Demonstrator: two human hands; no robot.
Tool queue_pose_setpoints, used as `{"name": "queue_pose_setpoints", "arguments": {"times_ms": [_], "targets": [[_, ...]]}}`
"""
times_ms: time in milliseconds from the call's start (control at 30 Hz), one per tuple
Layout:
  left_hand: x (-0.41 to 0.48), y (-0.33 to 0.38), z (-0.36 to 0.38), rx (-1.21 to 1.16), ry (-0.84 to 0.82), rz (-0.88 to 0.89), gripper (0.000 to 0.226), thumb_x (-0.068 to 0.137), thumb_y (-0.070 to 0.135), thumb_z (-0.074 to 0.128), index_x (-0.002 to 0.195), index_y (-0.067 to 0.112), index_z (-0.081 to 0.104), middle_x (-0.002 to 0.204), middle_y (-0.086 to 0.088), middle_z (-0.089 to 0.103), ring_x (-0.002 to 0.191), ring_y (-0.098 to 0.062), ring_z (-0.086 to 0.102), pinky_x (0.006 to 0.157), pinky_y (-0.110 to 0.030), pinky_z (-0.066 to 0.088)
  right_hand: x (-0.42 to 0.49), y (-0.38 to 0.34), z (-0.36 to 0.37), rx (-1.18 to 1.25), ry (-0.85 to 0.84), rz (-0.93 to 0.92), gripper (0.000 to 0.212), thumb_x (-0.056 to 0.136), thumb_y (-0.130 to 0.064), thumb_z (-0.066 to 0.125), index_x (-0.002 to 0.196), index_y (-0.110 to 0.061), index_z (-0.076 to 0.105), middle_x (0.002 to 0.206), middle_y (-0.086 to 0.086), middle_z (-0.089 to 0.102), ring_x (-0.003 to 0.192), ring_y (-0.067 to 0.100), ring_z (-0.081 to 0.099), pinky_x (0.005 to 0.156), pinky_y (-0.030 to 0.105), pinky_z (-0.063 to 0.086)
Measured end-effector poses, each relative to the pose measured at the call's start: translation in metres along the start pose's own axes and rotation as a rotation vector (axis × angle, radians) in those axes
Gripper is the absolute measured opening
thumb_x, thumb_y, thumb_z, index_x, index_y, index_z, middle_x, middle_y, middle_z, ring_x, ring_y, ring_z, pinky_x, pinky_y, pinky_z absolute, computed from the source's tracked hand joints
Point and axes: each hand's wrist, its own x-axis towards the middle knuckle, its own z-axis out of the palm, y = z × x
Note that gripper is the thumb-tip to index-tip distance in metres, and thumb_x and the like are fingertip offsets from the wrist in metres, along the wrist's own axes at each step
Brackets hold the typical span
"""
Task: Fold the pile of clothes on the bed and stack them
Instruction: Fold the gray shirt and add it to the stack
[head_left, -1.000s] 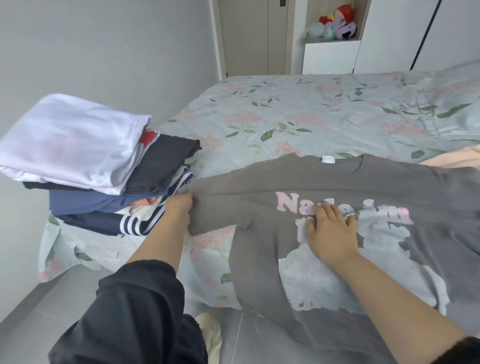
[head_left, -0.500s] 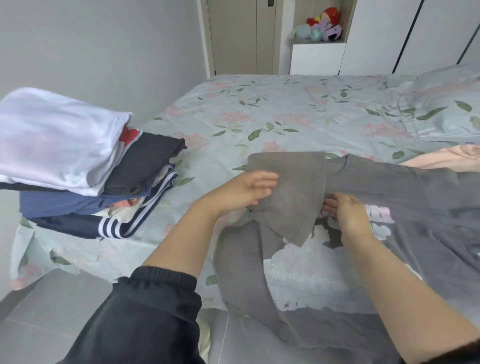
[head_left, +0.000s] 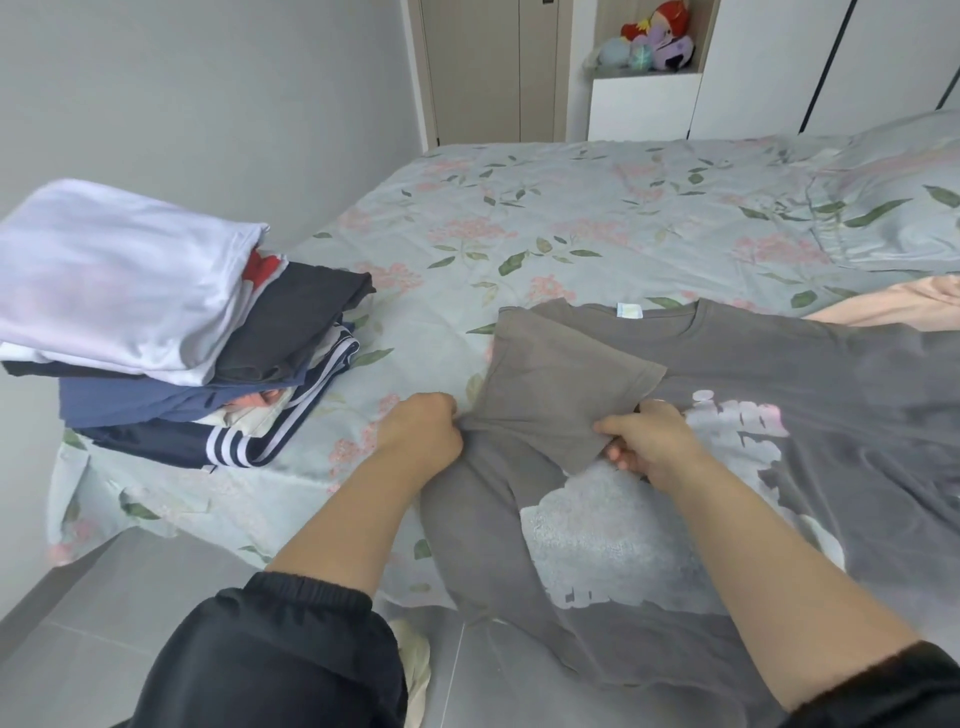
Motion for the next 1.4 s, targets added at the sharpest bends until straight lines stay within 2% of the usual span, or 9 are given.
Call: {"name": "queue_pose_setpoints", "arguments": {"times_ms": [167, 300, 500, 733, 900, 1033, 1167, 1300, 1400], "targets": [[-0.008, -0.024, -0.017, -0.014, -0.365, -0.106, 0.022, 0.073, 0.002, 0.038, 0.084, 0.015, 0.051, 0.076, -0.008, 0.068, 0.052, -0.014, 0.063, 0.052, -0.021, 0.043, -0.005, -0.010, -0.005, 0.163, -0.185, 0.159, 0.008, 0.087, -0.002, 0.062, 0.093, -0.002, 0.057, 0.067, 0.013, 0.069, 0.044, 0.013, 0.063, 0.038, 0.019, 0.048], [-0.005, -0.019, -0.012, -0.149, -0.258, 0.053, 0.025, 0.082, 0.021, 0.054, 0.107, 0.022, 0.055, 0.110, 0.002, 0.061, 0.099, -0.020, 0.057, 0.081, -0.028, 0.044, 0.004, -0.008, -0.004, 0.280, 0.012, 0.131, 0.025, 0.088, -0.022, 0.067, 0.101, -0.006, 0.053, 0.089, 0.013, 0.060, 0.058, 0.017, 0.063, 0.037, 0.017, 0.047], [-0.002, -0.015, -0.012, 0.112, 0.000, 0.048, 0.008, 0.087, 0.024, 0.050, 0.080, 0.019, 0.048, 0.102, -0.010, 0.062, 0.096, -0.033, 0.057, 0.069, -0.029, 0.037, 0.003, -0.010, -0.009, 0.059, -0.095, 0.149, 0.013, 0.091, -0.010, 0.055, 0.081, 0.000, 0.054, 0.059, 0.015, 0.064, 0.032, 0.009, 0.053, 0.032, 0.015, 0.040], [-0.001, -0.006, -0.015, 0.182, -0.052, -0.038, 0.027, 0.088, 0.013, 0.048, 0.115, 0.014, 0.054, 0.119, -0.009, 0.055, 0.110, -0.030, 0.052, 0.078, -0.033, 0.042, -0.006, -0.022, -0.032, -0.453, -0.047, 0.172, 0.039, 0.097, -0.030, 0.051, 0.077, 0.002, 0.059, 0.054, 0.015, 0.066, 0.034, 0.017, 0.054, 0.036, 0.019, 0.042], [-0.012, 0.037, 0.020, 0.096, 0.060, 0.306, 0.058, 0.100, 0.040, 0.029, 0.151, 0.012, 0.020, 0.158, -0.008, 0.019, 0.144, -0.026, 0.013, 0.115, -0.042, 0.017, -0.006, -0.017, -0.020, -0.833, 0.570, -0.553, 0.019, 0.091, -0.016, 0.048, 0.093, -0.003, 0.060, 0.097, 0.020, 0.063, 0.086, 0.036, 0.055, 0.069, 0.035, 0.038], [-0.019, 0.035, 0.051, 0.158, -0.254, 0.378, 0.077, 0.097, 0.059, 0.022, 0.151, 0.016, -0.011, 0.159, 0.000, -0.017, 0.146, -0.020, -0.017, 0.117, -0.042, -0.007, -0.004, 0.020, 0.003, -1.197, 0.019, -0.651, 0.050, 0.100, -0.036, 0.033, 0.149, -0.024, 0.027, 0.158, -0.001, 0.020, 0.145, 0.023, 0.014, 0.116, 0.045, 0.009], [-0.010, 0.002, 0.031, 0.080, -0.198, 0.381, 0.082, 0.091, 0.063, 0.039, 0.153, 0.022, 0.005, 0.161, 0.000, 0.000, 0.147, -0.020, -0.003, 0.119, -0.041, 0.003, 0.003, 0.035, 0.000, -1.249, 0.096, -0.547, 0.053, 0.101, -0.043, 0.021, 0.151, -0.028, 0.016, 0.160, -0.005, 0.007, 0.147, 0.017, 0.003, 0.116, 0.047, -0.003], [-0.017, -0.018, 0.007, -0.203, -0.139, -0.021, 0.055, 0.078, 0.056, 0.068, 0.119, 0.020, 0.055, 0.124, -0.005, 0.054, 0.112, -0.024, 0.050, 0.089, -0.033, 0.043, -0.004, 0.040, 0.005, -1.225, 0.220, -0.590, 0.053, 0.101, -0.039, 0.025, 0.148, -0.016, 0.028, 0.159, 0.007, 0.014, 0.147, 0.022, 0.008, 0.117, 0.045, 0.002], [-0.027, -0.024, -0.005, -0.229, -0.317, -0.056, 0.033, 0.078, 0.044, 0.074, 0.070, 0.021, 0.052, 0.073, 0.000, 0.057, 0.067, -0.014, 0.054, 0.056, -0.023, 0.040, -0.013, 0.038, 0.012, -1.157, 0.219, -0.623, 0.049, 0.101, -0.034, 0.032, 0.143, -0.010, 0.034, 0.158, 0.012, 0.016, 0.146, 0.025, 0.010, 0.117, 0.045, 0.004]]}}
